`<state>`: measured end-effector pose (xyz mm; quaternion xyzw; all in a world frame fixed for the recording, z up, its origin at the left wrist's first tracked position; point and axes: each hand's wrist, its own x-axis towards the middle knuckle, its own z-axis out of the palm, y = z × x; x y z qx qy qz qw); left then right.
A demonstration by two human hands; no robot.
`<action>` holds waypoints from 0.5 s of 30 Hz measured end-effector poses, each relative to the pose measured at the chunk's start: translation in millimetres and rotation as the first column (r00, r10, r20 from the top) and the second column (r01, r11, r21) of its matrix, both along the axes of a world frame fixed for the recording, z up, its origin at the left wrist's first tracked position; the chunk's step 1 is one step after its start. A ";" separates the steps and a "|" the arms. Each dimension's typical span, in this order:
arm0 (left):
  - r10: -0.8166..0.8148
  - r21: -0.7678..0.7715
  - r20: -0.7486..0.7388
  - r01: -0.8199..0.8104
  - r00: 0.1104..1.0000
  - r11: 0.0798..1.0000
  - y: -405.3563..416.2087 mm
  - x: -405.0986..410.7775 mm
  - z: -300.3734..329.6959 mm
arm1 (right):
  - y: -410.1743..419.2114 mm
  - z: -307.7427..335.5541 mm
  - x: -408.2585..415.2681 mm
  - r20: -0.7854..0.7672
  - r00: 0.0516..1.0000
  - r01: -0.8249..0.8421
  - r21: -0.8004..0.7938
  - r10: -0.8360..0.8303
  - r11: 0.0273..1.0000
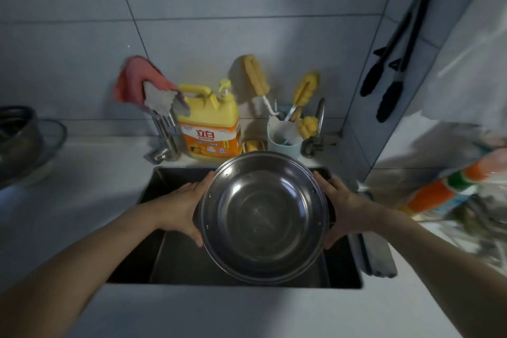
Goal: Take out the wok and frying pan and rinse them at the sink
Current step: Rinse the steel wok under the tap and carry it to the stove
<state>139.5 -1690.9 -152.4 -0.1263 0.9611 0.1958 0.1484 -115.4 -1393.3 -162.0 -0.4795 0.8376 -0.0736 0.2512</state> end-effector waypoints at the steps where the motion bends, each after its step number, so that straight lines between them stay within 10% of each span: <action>1: -0.010 0.000 -0.014 0.010 1.000 1.000 4.7 0.7 8.6 | 7.6 4.4 0.9 0.002 1.000 0.007 -0.018 -0.007 1.000; 15: -0.239 -0.059 -0.060 0.235 0.969 0.970 143.2 -57.5 97.0 | 194.9 91.2 9.5 -0.027 0.990 0.132 -0.212 -0.141 0.968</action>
